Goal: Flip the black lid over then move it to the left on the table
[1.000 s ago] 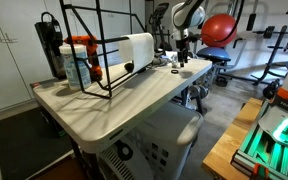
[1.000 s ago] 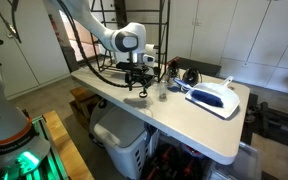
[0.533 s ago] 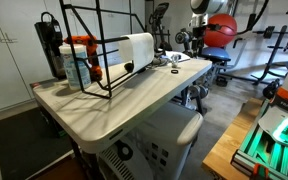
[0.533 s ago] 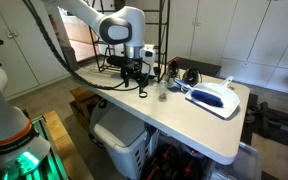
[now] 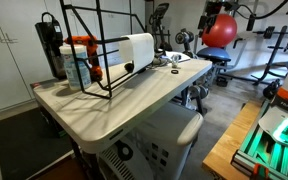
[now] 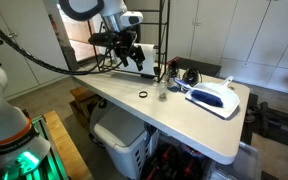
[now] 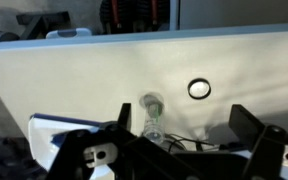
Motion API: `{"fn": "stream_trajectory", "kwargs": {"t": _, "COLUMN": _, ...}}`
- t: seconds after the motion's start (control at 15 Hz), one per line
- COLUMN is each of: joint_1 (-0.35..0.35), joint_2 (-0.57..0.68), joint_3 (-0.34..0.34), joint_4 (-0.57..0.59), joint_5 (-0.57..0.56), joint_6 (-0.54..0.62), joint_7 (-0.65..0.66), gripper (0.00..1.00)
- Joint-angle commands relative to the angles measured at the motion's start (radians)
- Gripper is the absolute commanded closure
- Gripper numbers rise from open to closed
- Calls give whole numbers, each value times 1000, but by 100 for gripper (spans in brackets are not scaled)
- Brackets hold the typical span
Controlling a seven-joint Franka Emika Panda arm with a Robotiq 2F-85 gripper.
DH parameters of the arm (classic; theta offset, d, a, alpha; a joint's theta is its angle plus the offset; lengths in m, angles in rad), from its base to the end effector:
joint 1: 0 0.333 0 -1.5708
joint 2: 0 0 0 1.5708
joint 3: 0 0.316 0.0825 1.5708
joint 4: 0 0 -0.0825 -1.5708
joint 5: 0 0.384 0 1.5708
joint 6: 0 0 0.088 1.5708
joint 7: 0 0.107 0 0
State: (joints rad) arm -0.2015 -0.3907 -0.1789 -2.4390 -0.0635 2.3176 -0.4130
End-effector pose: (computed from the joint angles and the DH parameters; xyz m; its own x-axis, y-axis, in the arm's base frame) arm 0.4153 -0.1710 0.4708 0.9661 0.0832 0.2444 0.0617 -0.9936 0.0944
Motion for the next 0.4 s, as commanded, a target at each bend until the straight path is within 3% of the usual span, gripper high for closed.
{"fn": "stream_trajectory", "kwargs": {"t": 0.0, "joint_1": 10, "joint_2": -221, "joint_3": 31, "joint_4": -155, "joint_5": -79, "joint_6": 135, "joint_7": 78, "gripper": 0}}
{"fn": "stream_trajectory", "kwargs": {"t": 0.07, "joint_1": 29, "joint_2": -100, "joint_3": -5, "joint_4": -53, "joint_5": -50, "joint_6": 67, "joint_7": 43, "gripper": 0}}
{"fn": "stream_trajectory", "kwargs": {"t": 0.33, "joint_1": 30, "joint_2": -213, "joint_3": 13, "joint_4": -124, "joint_5": -81, "joint_6": 101, "joint_7": 71, "gripper": 0}}
